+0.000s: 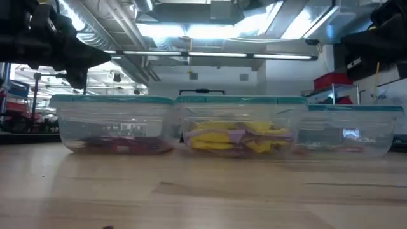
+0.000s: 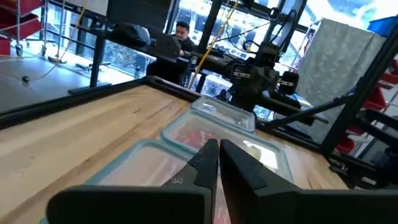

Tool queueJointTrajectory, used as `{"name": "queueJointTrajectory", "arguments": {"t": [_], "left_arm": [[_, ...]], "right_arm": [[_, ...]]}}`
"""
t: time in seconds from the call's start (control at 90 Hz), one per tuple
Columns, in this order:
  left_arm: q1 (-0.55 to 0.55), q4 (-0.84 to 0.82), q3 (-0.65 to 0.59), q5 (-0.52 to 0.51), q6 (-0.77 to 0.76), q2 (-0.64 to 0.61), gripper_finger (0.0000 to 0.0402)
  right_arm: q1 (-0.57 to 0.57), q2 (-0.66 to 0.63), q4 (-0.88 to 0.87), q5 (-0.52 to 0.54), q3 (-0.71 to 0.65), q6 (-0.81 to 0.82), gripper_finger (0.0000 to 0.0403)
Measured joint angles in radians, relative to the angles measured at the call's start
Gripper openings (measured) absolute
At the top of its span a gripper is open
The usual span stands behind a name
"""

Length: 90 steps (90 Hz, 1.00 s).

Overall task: Sort candy
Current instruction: Return to home position

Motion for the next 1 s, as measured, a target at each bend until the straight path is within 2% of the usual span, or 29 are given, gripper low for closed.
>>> {"name": "queueJointTrajectory", "arguments": {"t": [1.0], "left_arm": [[0.000, -0.001, 0.000, 0.000, -0.028, 0.000, 0.0000]], "right_arm": [[0.000, 0.000, -0.002, -0.001, 0.000, 0.000, 0.0001]]}}
